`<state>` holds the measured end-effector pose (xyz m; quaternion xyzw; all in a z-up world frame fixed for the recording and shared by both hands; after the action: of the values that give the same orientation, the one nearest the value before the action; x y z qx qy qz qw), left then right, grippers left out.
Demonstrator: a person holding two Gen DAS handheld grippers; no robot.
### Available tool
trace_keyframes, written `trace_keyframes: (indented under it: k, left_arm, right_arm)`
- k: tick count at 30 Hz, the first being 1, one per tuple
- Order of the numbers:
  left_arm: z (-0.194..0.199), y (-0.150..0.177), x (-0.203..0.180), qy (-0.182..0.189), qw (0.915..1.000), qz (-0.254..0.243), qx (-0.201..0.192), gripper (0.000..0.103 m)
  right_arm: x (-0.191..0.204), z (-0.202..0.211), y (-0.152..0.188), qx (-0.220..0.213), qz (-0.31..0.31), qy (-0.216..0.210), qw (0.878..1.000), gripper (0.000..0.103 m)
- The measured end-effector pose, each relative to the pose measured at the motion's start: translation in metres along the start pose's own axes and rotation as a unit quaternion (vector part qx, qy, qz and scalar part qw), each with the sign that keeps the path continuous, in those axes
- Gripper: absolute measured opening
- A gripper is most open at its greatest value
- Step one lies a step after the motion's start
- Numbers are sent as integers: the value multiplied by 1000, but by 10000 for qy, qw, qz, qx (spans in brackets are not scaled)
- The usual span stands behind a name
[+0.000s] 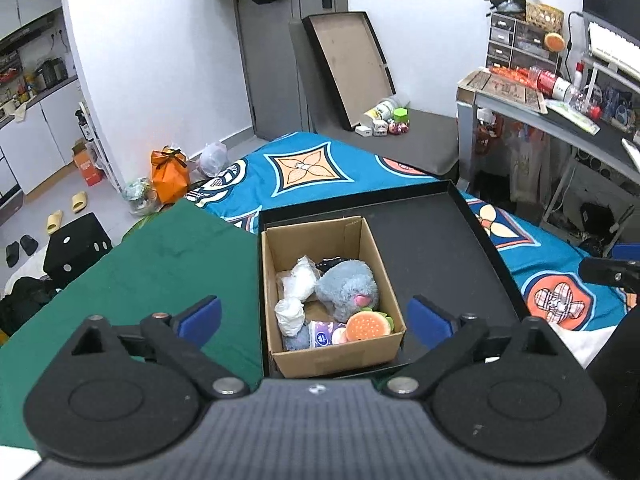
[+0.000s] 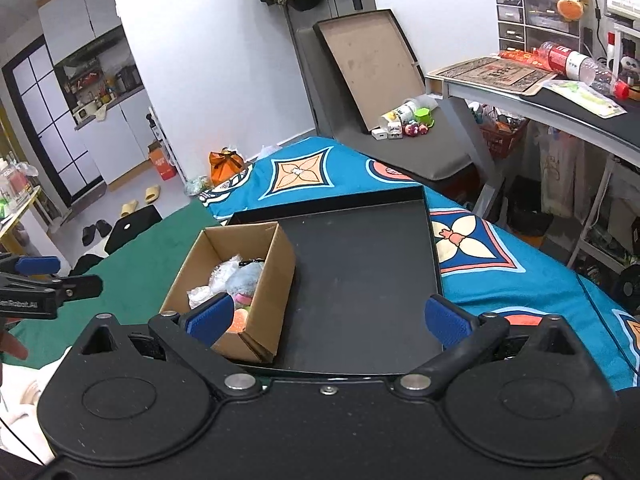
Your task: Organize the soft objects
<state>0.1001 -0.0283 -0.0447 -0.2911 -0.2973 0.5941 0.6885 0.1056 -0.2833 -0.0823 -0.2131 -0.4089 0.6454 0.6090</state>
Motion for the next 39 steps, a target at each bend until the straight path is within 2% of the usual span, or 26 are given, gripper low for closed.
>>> trace_keyframes:
  k: [12, 18, 22, 32, 39]
  left_arm:
    - [34, 17, -8, -30, 9999, 145, -59, 100]
    - [50, 17, -11, -72, 9991, 301, -278, 100]
    - [55, 17, -10, -142, 9985, 396, -337, 100]
    - [68, 31, -13, 37, 9977, 600, -299, 100]
    - [73, 33, -14, 8, 9963, 754, -414, 100]
  right_arm:
    - [3, 24, 5, -78, 34, -138, 9999, 103]
    - [4, 35, 7, -127, 76, -154, 9998, 103]
    - [6, 42, 6, -184, 96, -183, 9996, 103]
    - [14, 47, 10, -213, 129, -264, 9993, 103]
    - [17, 51, 14, -189, 149, -301, 9993, 103]
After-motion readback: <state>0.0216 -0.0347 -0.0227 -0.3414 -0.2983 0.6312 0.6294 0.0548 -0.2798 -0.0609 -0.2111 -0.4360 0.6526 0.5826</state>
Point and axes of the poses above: each gripper's, at about its wrist camera, not at the fingertips, and z roughly against the way its jaws point, x to its left, y to its underside, the point moved 8 cm from there along -z, roughly the way its jaws point, and after that the axes turned 3 degrees about -x, right-handed, at the moved point
